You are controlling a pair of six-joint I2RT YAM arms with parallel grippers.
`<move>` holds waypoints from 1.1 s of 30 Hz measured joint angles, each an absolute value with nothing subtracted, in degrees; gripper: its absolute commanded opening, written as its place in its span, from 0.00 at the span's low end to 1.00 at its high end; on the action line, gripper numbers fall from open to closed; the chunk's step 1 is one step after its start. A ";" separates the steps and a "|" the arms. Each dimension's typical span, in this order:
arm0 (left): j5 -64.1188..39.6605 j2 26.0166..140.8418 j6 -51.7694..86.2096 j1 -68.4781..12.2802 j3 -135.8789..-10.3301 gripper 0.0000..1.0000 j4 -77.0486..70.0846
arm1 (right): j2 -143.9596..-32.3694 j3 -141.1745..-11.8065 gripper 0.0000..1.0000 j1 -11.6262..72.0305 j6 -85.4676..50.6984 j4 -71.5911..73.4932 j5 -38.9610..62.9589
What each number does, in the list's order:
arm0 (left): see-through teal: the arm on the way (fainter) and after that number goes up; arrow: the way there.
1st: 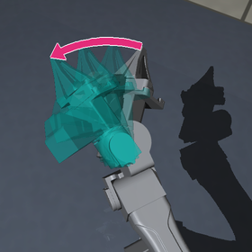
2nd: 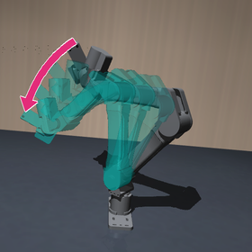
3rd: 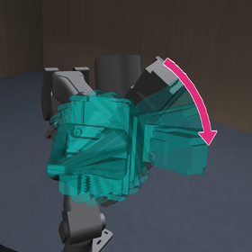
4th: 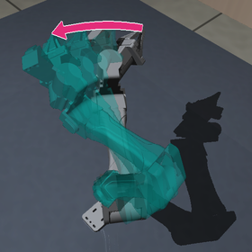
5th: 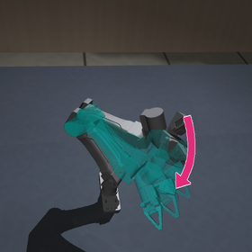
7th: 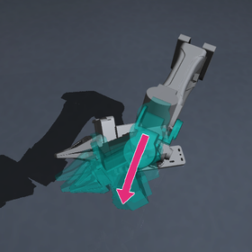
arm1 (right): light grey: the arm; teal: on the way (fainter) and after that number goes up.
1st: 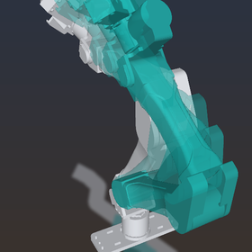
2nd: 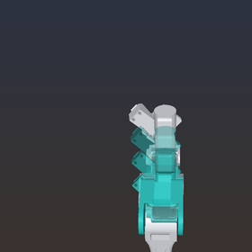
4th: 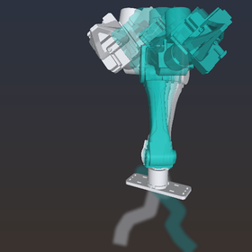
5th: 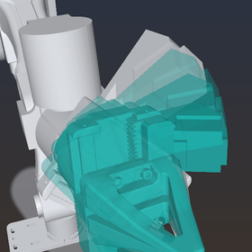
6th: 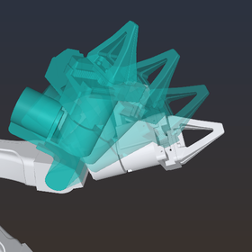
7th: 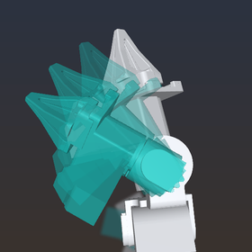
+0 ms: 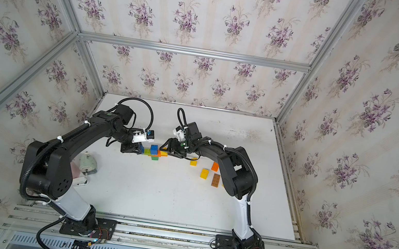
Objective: Assemble a fork with lego
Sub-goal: Assemble the lego brick with the lego brick.
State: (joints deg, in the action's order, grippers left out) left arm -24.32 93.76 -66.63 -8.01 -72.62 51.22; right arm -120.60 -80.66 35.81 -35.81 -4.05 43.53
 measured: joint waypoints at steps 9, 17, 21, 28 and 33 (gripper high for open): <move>-24.29 95.46 -66.70 -7.88 -72.75 0.27 51.24 | -121.67 -81.62 0.58 35.81 -36.03 -4.08 44.80; -23.92 95.83 -66.89 -7.60 -73.01 0.25 51.33 | -123.11 -84.29 0.54 35.68 -35.79 -5.10 45.52; -23.92 95.83 -66.98 -7.46 -73.01 0.25 51.57 | -123.17 -84.95 0.54 35.68 -34.46 -7.25 45.87; -23.97 96.99 -67.09 -7.86 -74.52 0.23 52.34 | -123.17 -84.99 0.54 35.68 -33.01 -7.99 46.46; -23.94 99.04 -67.77 -8.54 -76.01 0.18 52.95 | -123.22 -85.25 0.54 35.68 -32.80 -8.84 46.52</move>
